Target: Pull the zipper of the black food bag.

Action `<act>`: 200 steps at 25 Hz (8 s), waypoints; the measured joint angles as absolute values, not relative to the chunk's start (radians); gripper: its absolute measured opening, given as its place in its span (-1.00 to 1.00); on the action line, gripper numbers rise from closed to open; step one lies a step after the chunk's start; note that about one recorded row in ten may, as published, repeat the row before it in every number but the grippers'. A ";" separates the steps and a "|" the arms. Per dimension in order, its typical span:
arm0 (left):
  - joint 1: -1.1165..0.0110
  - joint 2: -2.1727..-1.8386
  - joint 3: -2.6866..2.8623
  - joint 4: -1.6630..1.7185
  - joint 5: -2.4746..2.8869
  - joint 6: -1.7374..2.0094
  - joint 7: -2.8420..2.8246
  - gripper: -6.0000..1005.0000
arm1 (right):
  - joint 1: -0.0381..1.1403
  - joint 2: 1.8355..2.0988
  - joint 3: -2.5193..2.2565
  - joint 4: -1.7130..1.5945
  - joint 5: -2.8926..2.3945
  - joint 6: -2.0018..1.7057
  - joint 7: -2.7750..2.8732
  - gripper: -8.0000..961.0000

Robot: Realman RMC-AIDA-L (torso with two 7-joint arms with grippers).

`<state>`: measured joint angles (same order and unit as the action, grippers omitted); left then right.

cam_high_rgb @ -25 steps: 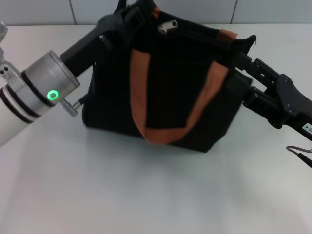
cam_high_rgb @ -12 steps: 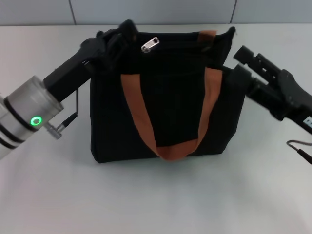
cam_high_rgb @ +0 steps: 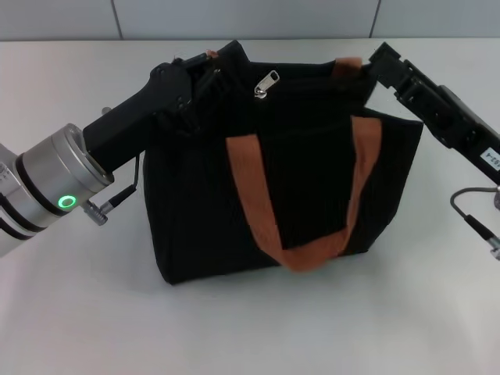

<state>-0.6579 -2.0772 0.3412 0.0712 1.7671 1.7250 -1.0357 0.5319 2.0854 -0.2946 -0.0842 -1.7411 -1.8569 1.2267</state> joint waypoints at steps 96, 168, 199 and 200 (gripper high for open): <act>-0.747 -2.080 0.308 0.012 1.768 1.686 -0.960 -0.95 | 0.616 2.084 -0.323 -0.235 -1.817 -1.872 0.963 -0.29; -0.769 -2.080 0.293 -0.003 1.771 1.665 -0.959 -0.95 | 0.581 2.088 -0.528 -0.312 -1.691 -1.778 1.507 -0.29; -0.809 -2.082 0.284 -0.019 1.768 1.650 -0.948 -0.95 | 0.626 2.083 -0.585 -0.301 -1.692 -1.724 1.533 -0.30; -0.809 -2.082 0.284 -0.019 1.768 1.650 -0.948 -0.95 | 0.626 2.083 -0.585 -0.301 -1.692 -1.724 1.533 -0.30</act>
